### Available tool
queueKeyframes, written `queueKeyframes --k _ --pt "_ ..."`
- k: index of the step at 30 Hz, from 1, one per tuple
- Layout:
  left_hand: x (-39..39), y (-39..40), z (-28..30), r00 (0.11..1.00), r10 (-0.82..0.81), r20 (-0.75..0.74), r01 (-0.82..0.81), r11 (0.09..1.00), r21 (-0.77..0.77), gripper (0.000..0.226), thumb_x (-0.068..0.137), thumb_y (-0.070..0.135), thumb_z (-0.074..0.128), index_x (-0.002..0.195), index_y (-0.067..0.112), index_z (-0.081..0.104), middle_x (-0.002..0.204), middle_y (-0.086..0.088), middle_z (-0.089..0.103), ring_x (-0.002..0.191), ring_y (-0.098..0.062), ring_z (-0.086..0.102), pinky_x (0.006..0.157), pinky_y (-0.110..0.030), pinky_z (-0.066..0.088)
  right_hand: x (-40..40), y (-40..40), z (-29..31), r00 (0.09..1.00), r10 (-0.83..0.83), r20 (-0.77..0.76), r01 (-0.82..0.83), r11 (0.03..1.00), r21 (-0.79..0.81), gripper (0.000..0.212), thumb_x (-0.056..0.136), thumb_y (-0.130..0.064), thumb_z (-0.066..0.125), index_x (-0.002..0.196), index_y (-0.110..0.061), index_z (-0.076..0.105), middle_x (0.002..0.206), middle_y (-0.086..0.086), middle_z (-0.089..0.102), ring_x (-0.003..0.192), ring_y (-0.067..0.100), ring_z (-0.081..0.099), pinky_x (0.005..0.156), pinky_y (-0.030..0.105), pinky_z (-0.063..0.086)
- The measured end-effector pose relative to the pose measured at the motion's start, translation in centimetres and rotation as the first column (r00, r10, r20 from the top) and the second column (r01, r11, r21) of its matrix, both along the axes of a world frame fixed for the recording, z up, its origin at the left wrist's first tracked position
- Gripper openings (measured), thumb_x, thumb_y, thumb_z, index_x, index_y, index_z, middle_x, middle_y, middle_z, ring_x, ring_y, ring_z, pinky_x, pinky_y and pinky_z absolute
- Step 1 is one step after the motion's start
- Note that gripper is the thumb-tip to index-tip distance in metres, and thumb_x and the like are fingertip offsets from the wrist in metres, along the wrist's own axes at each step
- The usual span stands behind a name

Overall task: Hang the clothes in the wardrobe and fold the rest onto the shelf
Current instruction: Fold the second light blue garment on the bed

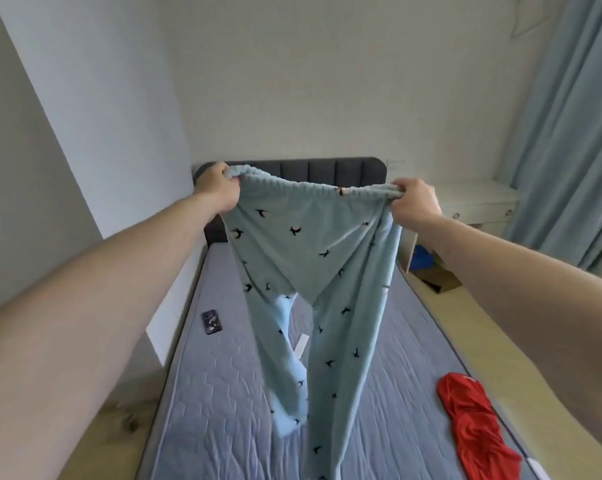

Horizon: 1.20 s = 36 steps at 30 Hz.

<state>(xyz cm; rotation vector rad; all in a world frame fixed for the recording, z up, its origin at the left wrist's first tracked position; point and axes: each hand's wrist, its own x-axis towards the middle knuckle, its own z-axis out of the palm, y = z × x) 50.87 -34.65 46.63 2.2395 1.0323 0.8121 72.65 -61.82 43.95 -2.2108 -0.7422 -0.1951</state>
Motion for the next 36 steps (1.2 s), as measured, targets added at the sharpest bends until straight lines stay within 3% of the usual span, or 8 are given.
queueKeyframes --k 4,7,10,13,20,25,32,36 --pt "1.1 0.8 6.0 0.991 -0.03 0.127 0.017 0.995 0.103 0.033 0.103 0.029 0.048 0.126 0.009 0.058 0.132 -0.015 0.06 0.118 -0.036 0.056 0.086 -0.034 0.042 0.8 0.6 6.2 0.99 -0.031 0.139 0.011 0.99 0.142 0.05 0.076 0.004 0.039 0.106 -0.016 0.074 0.098 0.009 0.071 0.089 0.027 0.061 0.074 0.026 0.045" --pt "0.4 0.5 7.5 0.981 -0.081 0.179 0.051 0.985 0.162 0.021 0.102 0.027 0.048 0.11 0.01 0.056 0.113 -0.009 0.059 0.101 -0.028 0.053 0.077 -0.03 0.036 0.5 -0.1 7.9 0.976 -0.035 0.213 -0.004 0.984 0.18 0.051 0.076 0.003 0.039 0.108 -0.016 0.074 0.101 0.009 0.072 0.09 0.025 0.06 0.079 0.028 0.048" --pt "-1.0 -0.7 6.2 0.974 -0.146 0.172 0.112 0.974 0.195 0.014 0.101 0.024 0.05 0.094 0.012 0.048 0.098 -0.006 0.053 0.089 -0.024 0.046 0.072 -0.03 0.031 -0.3 -1.4 6.8 0.97 -0.006 0.242 -0.03 0.989 0.143 0.052 0.075 0.003 0.04 0.108 -0.017 0.074 0.1 0.01 0.073 0.092 0.029 0.065 0.084 0.038 0.057" --pt "-2.6 -1.8 1.9 0.974 -0.189 0.123 0.173 0.976 0.129 0.013 0.098 0.02 0.054 0.094 0.008 0.056 0.095 -0.006 0.059 0.088 -0.024 0.049 0.07 -0.033 0.034 -1.6 -3.0 2.1 0.975 0.053 0.216 -0.067 0.996 0.059 0.043 0.081 0.006 0.047 0.109 -0.015 0.072 0.099 0.007 0.07 0.09 0.026 0.064 0.079 0.035 0.055" --pt "-7.3 -4.5 -17.8 0.955 -0.273 -0.112 0.243 0.943 -0.225 0.036 0.073 0.038 0.052 0.093 0.016 0.072 0.1 -0.001 0.071 0.097 -0.023 0.062 0.082 -0.036 0.046 -5.1 -6.8 -18.6 0.985 0.165 0.046 -0.144 0.943 -0.3 0.026 0.083 -0.001 0.061 0.1 -0.018 0.071 0.095 0.0 0.063 0.088 0.026 0.062 0.074 0.035 0.049" --pt "-12.2 -7.7 -37.8 0.898 -0.296 -0.327 0.139 0.893 -0.428 0.017 0.091 0.023 0.059 0.09 0.008 0.067 0.102 -0.001 0.066 0.097 -0.025 0.062 0.085 -0.038 0.046 -9.1 -10.7 -36.5 0.963 0.172 -0.209 -0.261 0.793 -0.55 0.028 0.082 -0.003 0.058 0.1 -0.021 0.07 0.097 -0.003 0.061 0.091 0.029 0.065 0.072 0.035 0.047" --pt "-22.0 -15.5 -60.1 0.734 -0.393 -0.554 0.037 0.838 -0.545 0.013 0.09 0.024 0.053 0.087 0.016 0.063 0.097 0.006 0.059 0.087 -0.015 0.059 0.073 -0.028 0.043 -18.1 -17.3 -59.3 0.873 0.111 -0.474 -0.453 0.546 -0.705 0.023 0.092 -0.01 0.052 0.101 -0.027 0.064 0.095 -0.01 0.044 0.08 0.017 0.052 0.067 0.029 0.043" --pt "-27.4 -20.0 -69.2 0.635 -0.45 -0.628 0.007 0.816 -0.578 0.024 0.094 0.03 0.052 0.075 0.016 0.048 0.09 0.006 0.049 0.076 -0.009 0.054 0.064 -0.023 0.038 -23.2 -21.3 -69.5 0.813 0.036 -0.581 -0.534 0.443 -0.72 0.029 0.094 -0.012 0.052 0.111 -0.028 0.07 0.101 -0.009 0.047 0.094 0.015 0.059 0.075 0.026 0.05"
